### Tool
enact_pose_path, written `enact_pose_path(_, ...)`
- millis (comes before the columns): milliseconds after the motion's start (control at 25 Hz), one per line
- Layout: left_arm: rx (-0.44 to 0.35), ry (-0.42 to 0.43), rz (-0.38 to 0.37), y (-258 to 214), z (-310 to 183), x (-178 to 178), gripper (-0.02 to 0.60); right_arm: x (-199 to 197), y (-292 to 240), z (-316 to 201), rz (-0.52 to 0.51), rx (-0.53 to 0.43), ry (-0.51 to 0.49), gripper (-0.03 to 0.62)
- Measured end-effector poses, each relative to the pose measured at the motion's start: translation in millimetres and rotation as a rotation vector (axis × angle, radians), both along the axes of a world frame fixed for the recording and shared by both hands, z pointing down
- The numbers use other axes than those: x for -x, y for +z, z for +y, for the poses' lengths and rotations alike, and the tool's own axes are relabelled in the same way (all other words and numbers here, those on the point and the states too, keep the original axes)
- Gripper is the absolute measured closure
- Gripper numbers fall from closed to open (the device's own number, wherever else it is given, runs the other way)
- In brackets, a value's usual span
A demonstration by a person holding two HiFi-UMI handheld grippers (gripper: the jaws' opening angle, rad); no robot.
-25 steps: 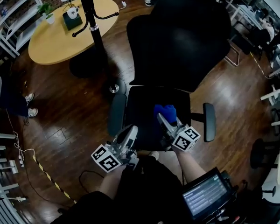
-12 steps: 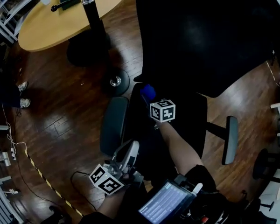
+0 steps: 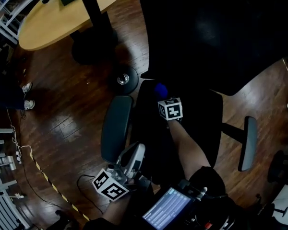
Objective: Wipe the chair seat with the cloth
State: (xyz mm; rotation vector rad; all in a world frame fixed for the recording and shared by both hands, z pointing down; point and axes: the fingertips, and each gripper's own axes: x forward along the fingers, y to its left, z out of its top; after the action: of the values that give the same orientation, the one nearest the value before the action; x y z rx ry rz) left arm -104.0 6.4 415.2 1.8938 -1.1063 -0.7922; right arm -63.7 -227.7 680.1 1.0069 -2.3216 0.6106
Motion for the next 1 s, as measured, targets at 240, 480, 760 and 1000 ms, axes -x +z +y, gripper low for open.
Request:
enact_pose_path(240,0.016,0.05,-0.038,6.1,-19.5,-17.5,0.588,-161.5,10.4,-8.4,0.126,0.038,0.226,0.545)
enact_pose_path(480,0.034,0.114,-0.076,12.6,-38.8,-40.1,0.588,-306.5,0.2,-6.0,0.2,0.049,0.436,0.545)
enact_pose_path(760,0.044,0.114,-0.089,14.0,-41.0,-46.7,0.588,-340.9,-2.4,2.7,0.233,0.038,0.47,0.545)
enact_pose_path(1000,0.04,0.092,-0.084,13.1,-38.0,-40.5,0.588,-319.4,-19.6,4.2,0.153,-0.012,0.445,0.545)
